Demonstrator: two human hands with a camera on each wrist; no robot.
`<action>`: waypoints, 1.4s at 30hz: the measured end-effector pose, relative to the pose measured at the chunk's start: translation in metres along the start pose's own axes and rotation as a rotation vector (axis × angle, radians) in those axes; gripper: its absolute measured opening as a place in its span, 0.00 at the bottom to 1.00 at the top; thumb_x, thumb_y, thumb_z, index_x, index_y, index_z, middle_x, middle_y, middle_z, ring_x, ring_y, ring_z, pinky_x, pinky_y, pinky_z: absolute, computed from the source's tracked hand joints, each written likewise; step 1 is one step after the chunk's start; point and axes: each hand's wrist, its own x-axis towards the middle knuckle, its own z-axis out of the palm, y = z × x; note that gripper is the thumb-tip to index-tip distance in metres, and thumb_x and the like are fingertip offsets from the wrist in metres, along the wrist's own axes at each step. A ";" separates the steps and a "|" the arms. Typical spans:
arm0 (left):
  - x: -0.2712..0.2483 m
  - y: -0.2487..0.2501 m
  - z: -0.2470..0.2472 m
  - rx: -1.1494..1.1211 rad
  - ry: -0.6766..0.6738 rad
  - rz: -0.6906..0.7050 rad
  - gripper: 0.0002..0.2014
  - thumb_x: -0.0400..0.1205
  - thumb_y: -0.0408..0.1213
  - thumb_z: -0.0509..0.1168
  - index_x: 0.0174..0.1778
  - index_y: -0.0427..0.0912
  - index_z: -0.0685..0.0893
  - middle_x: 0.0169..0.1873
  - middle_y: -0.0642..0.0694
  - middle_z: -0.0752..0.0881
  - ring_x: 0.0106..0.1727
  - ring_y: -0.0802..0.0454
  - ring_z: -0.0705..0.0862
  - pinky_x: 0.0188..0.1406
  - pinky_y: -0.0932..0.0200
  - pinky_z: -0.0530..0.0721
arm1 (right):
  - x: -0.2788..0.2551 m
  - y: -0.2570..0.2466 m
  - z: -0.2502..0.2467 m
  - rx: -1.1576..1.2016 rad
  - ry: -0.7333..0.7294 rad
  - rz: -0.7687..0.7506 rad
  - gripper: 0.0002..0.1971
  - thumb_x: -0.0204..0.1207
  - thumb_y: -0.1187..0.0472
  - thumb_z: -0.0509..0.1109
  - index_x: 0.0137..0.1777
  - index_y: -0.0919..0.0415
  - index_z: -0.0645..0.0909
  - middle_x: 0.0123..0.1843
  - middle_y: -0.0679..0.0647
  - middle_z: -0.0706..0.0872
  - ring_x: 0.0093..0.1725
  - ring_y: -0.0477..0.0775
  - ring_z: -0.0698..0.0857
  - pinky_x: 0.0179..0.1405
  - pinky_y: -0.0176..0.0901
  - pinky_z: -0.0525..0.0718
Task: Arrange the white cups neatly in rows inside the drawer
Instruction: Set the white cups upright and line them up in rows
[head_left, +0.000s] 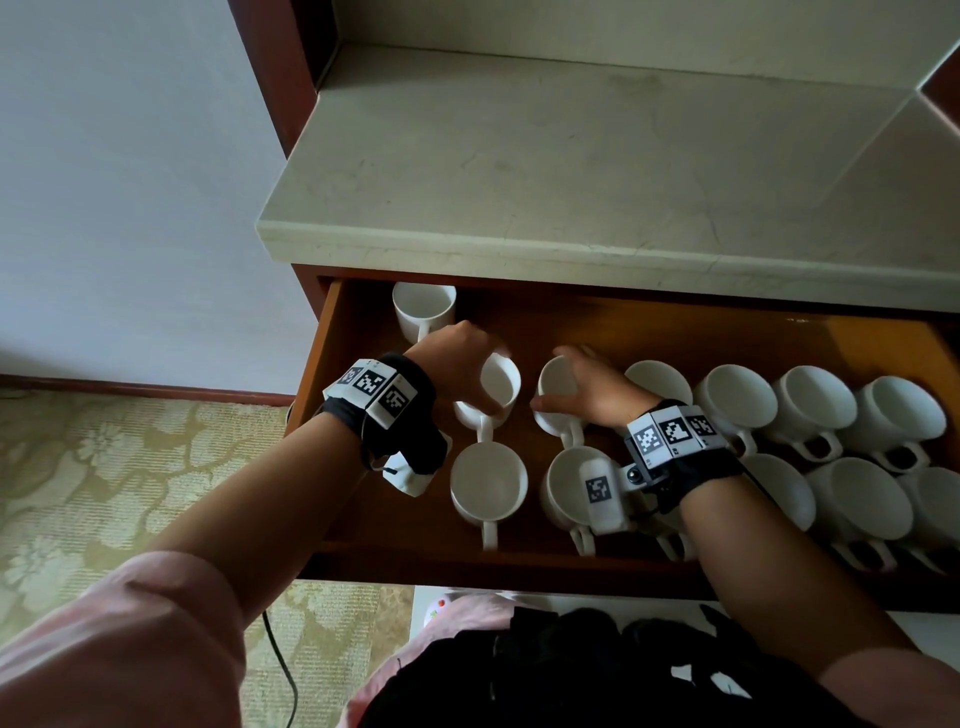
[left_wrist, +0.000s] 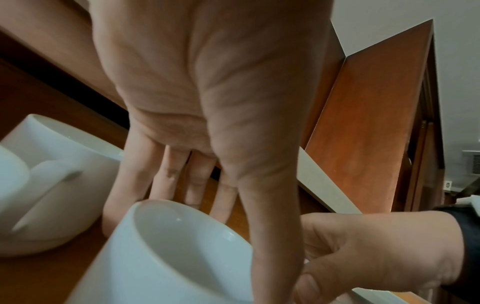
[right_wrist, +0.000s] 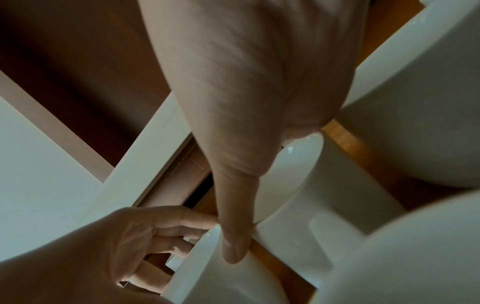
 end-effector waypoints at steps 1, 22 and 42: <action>0.000 0.000 0.000 -0.001 0.001 0.001 0.40 0.62 0.61 0.77 0.69 0.49 0.79 0.60 0.49 0.86 0.60 0.51 0.84 0.56 0.51 0.85 | 0.000 0.000 0.000 0.000 0.000 -0.001 0.46 0.69 0.42 0.76 0.81 0.58 0.59 0.80 0.57 0.63 0.78 0.59 0.63 0.75 0.56 0.68; -0.006 0.002 0.000 -0.028 0.013 -0.010 0.40 0.62 0.61 0.78 0.69 0.50 0.78 0.61 0.49 0.84 0.59 0.51 0.83 0.55 0.50 0.85 | 0.000 0.001 0.000 0.021 0.002 -0.005 0.45 0.69 0.43 0.76 0.81 0.58 0.60 0.79 0.57 0.64 0.78 0.59 0.64 0.74 0.56 0.69; -0.008 0.004 -0.001 -0.047 0.023 -0.015 0.38 0.62 0.60 0.78 0.68 0.51 0.80 0.60 0.49 0.84 0.58 0.52 0.83 0.55 0.51 0.85 | 0.002 0.003 0.001 0.031 -0.003 -0.001 0.45 0.68 0.43 0.76 0.81 0.57 0.59 0.79 0.57 0.64 0.77 0.59 0.65 0.73 0.56 0.70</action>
